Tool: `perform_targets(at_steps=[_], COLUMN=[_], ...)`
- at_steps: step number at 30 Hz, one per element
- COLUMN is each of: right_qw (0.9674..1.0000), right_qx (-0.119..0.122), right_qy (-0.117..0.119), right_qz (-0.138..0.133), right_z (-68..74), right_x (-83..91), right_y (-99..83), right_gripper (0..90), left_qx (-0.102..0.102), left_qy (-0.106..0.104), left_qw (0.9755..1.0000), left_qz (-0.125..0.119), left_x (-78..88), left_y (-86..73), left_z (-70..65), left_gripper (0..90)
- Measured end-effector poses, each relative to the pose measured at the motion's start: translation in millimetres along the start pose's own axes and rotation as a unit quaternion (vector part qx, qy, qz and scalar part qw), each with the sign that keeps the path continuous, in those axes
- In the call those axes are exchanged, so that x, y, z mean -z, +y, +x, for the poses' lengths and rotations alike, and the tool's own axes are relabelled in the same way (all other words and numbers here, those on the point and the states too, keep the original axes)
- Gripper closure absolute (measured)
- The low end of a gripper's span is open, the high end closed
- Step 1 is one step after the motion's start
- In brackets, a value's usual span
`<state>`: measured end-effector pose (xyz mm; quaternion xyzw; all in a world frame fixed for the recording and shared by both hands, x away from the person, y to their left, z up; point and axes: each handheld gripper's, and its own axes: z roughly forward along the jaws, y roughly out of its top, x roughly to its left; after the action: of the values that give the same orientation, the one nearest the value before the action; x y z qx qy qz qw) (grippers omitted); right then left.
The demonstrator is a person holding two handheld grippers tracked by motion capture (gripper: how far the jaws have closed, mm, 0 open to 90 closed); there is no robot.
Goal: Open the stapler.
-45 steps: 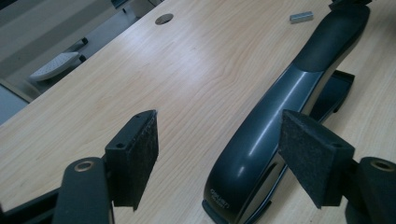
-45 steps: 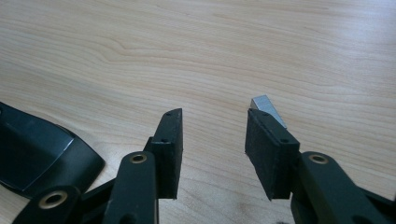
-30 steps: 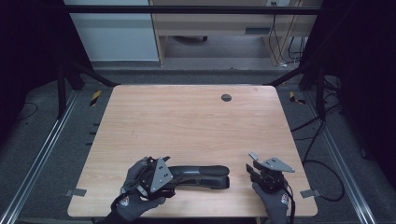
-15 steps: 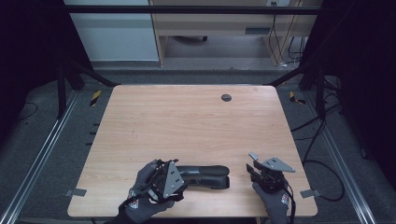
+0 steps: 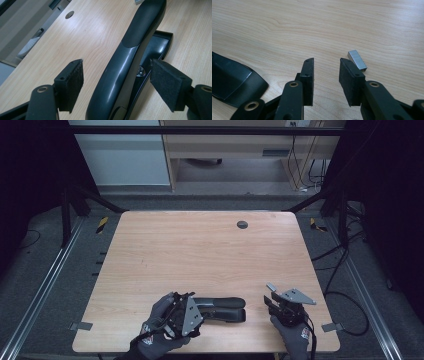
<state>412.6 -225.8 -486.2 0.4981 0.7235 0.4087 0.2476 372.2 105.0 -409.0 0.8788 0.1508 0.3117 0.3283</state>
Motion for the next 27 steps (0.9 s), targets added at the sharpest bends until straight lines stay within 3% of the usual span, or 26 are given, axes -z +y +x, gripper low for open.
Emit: perform_targets(at_steps=[11,27], right_qw=[1.0000,1.0000], right_qx=[0.002,0.002], right_qy=[-0.001,0.002], right_qz=[-0.001,-0.001], right_z=[-0.5,-0.7], right_x=[0.1,0.5], right_y=[-0.1,0.0], right_gripper=[66.6,67.2], left_qx=[-0.028,-0.051], left_qy=[0.006,0.011], left_qw=[0.9996,0.9985], left_qz=[0.008,0.016], left_x=[-4.5,-14.4], left_y=[8.4,18.2], left_z=[-8.1,-16.5], left_gripper=[27.2,28.5])
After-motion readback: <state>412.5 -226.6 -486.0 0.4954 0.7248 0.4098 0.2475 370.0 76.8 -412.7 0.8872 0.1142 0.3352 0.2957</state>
